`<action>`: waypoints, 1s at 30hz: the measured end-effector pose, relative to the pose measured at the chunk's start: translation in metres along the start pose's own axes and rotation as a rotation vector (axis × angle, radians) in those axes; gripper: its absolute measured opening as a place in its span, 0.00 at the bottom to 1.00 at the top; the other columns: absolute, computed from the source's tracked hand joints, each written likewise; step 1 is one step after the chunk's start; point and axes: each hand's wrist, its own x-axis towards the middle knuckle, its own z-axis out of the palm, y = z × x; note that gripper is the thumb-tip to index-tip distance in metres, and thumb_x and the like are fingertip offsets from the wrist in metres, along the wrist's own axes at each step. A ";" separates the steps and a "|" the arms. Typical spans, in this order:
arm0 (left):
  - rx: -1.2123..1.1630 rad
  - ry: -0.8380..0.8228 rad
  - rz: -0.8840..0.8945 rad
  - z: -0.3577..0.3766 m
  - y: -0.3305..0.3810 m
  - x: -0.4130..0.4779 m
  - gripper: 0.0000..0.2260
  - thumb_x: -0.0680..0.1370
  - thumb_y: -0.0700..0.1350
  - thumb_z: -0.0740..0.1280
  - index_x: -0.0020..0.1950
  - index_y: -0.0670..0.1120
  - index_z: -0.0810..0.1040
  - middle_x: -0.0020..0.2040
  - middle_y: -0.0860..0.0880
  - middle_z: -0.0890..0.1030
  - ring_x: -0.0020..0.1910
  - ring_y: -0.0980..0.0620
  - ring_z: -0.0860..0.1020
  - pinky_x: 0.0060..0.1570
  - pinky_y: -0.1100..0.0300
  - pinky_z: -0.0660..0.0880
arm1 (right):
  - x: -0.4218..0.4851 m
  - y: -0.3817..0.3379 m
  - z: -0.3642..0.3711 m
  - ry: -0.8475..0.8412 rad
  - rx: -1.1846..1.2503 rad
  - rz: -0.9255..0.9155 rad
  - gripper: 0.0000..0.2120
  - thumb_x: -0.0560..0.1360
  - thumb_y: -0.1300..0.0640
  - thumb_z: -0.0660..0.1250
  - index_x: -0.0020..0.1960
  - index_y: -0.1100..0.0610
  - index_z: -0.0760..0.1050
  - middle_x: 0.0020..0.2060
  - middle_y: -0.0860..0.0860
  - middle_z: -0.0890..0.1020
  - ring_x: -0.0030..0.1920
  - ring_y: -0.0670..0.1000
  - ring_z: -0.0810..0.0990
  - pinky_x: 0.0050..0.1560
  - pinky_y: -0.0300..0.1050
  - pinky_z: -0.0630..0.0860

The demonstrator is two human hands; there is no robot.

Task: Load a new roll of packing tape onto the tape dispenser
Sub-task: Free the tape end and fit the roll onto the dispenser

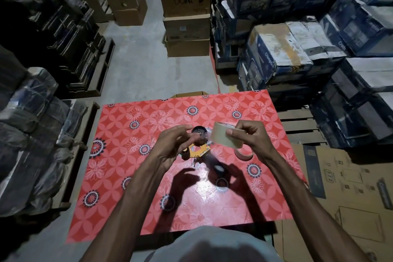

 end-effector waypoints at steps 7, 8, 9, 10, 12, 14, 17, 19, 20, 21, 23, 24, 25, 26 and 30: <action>0.486 -0.069 0.126 -0.024 -0.011 0.004 0.17 0.70 0.37 0.81 0.57 0.41 0.86 0.47 0.36 0.87 0.47 0.44 0.85 0.57 0.52 0.81 | -0.006 0.014 -0.007 -0.098 -0.442 -0.020 0.17 0.63 0.43 0.84 0.35 0.54 0.83 0.48 0.47 0.83 0.51 0.46 0.82 0.50 0.59 0.83; 0.622 -0.066 0.146 -0.023 -0.017 0.004 0.18 0.68 0.38 0.83 0.56 0.44 0.86 0.44 0.38 0.86 0.45 0.45 0.84 0.54 0.51 0.81 | -0.007 0.016 -0.005 -0.126 -0.501 -0.047 0.16 0.64 0.44 0.84 0.36 0.54 0.83 0.55 0.45 0.83 0.56 0.41 0.81 0.54 0.57 0.83; 0.748 -0.055 0.170 -0.022 -0.023 0.006 0.18 0.67 0.39 0.85 0.55 0.48 0.87 0.41 0.42 0.85 0.42 0.48 0.83 0.50 0.51 0.80 | -0.008 0.018 -0.003 -0.141 -0.553 -0.081 0.16 0.65 0.44 0.84 0.35 0.52 0.82 0.62 0.43 0.81 0.61 0.38 0.79 0.58 0.55 0.81; 0.868 -0.038 0.202 -0.019 -0.030 0.008 0.18 0.67 0.42 0.86 0.54 0.51 0.87 0.38 0.47 0.84 0.38 0.52 0.80 0.45 0.54 0.78 | -0.008 0.020 -0.001 -0.143 -0.593 -0.114 0.15 0.65 0.42 0.83 0.34 0.49 0.81 0.69 0.43 0.78 0.66 0.38 0.76 0.62 0.52 0.79; 1.072 0.002 0.282 -0.013 -0.041 0.014 0.17 0.69 0.46 0.85 0.57 0.49 0.88 0.36 0.56 0.80 0.34 0.58 0.76 0.38 0.62 0.71 | -0.005 0.026 0.001 -0.145 -0.656 -0.136 0.15 0.64 0.38 0.80 0.34 0.48 0.81 0.78 0.42 0.70 0.72 0.41 0.72 0.65 0.52 0.75; 1.180 0.029 0.349 -0.008 -0.048 0.018 0.19 0.72 0.47 0.83 0.62 0.47 0.87 0.36 0.58 0.80 0.33 0.62 0.75 0.34 0.67 0.68 | -0.001 0.031 0.001 -0.180 -0.717 -0.131 0.17 0.63 0.35 0.76 0.35 0.49 0.80 0.82 0.43 0.65 0.74 0.44 0.70 0.66 0.54 0.74; 1.251 -0.004 0.353 -0.006 -0.051 0.024 0.29 0.72 0.49 0.82 0.72 0.48 0.80 0.41 0.51 0.83 0.36 0.57 0.77 0.33 0.70 0.69 | 0.003 0.033 -0.004 -0.231 -0.731 -0.152 0.14 0.63 0.37 0.77 0.35 0.45 0.79 0.81 0.40 0.64 0.73 0.43 0.71 0.65 0.58 0.79; 1.156 -0.067 0.263 -0.006 -0.050 0.026 0.39 0.71 0.51 0.81 0.80 0.50 0.71 0.44 0.50 0.82 0.40 0.54 0.78 0.39 0.65 0.72 | 0.005 0.036 -0.012 -0.238 -0.699 -0.169 0.14 0.63 0.41 0.79 0.36 0.50 0.82 0.80 0.39 0.66 0.74 0.41 0.70 0.66 0.58 0.79; 1.021 -0.085 0.208 -0.005 -0.051 0.027 0.41 0.71 0.52 0.79 0.82 0.51 0.68 0.44 0.49 0.81 0.40 0.53 0.78 0.42 0.63 0.73 | 0.005 0.038 -0.016 -0.247 -0.676 -0.177 0.13 0.63 0.43 0.80 0.37 0.52 0.84 0.80 0.40 0.67 0.75 0.40 0.70 0.68 0.57 0.78; 0.864 -0.069 0.165 -0.006 -0.054 0.030 0.38 0.74 0.51 0.75 0.82 0.51 0.66 0.44 0.48 0.81 0.40 0.53 0.78 0.44 0.61 0.74 | 0.005 0.040 -0.019 -0.256 -0.653 -0.186 0.13 0.64 0.45 0.81 0.38 0.53 0.84 0.79 0.41 0.68 0.76 0.40 0.69 0.69 0.55 0.76; 0.678 0.006 0.119 -0.005 -0.061 0.033 0.26 0.82 0.46 0.66 0.81 0.48 0.68 0.39 0.47 0.80 0.35 0.54 0.76 0.40 0.60 0.74 | 0.005 0.042 -0.024 -0.272 -0.619 -0.203 0.13 0.64 0.46 0.82 0.39 0.53 0.85 0.78 0.40 0.70 0.76 0.38 0.69 0.70 0.51 0.75; 0.701 0.043 0.108 -0.003 -0.064 0.035 0.22 0.84 0.43 0.63 0.80 0.48 0.71 0.37 0.48 0.80 0.33 0.55 0.75 0.39 0.59 0.73 | 0.005 0.041 -0.023 -0.283 -0.610 -0.216 0.12 0.64 0.45 0.82 0.39 0.53 0.85 0.78 0.39 0.70 0.75 0.37 0.69 0.69 0.49 0.75; 0.772 0.062 0.100 -0.001 -0.067 0.037 0.21 0.84 0.42 0.64 0.77 0.50 0.74 0.36 0.49 0.80 0.31 0.55 0.74 0.38 0.59 0.73 | 0.005 0.041 -0.022 -0.295 -0.597 -0.235 0.12 0.64 0.45 0.81 0.38 0.53 0.85 0.77 0.39 0.70 0.74 0.36 0.70 0.69 0.45 0.74; 0.836 0.050 0.102 0.003 -0.069 0.037 0.19 0.83 0.42 0.66 0.74 0.53 0.77 0.35 0.50 0.81 0.30 0.56 0.74 0.37 0.60 0.72 | 0.005 0.041 -0.021 -0.308 -0.573 -0.259 0.13 0.64 0.46 0.81 0.37 0.55 0.85 0.77 0.41 0.72 0.74 0.35 0.70 0.69 0.40 0.72; 0.865 0.053 0.124 0.011 -0.073 0.040 0.14 0.83 0.43 0.69 0.64 0.60 0.83 0.35 0.51 0.82 0.24 0.63 0.73 0.31 0.67 0.70 | 0.008 0.045 -0.021 -0.344 -0.526 -0.305 0.11 0.64 0.54 0.83 0.37 0.58 0.84 0.76 0.48 0.74 0.74 0.38 0.71 0.69 0.31 0.67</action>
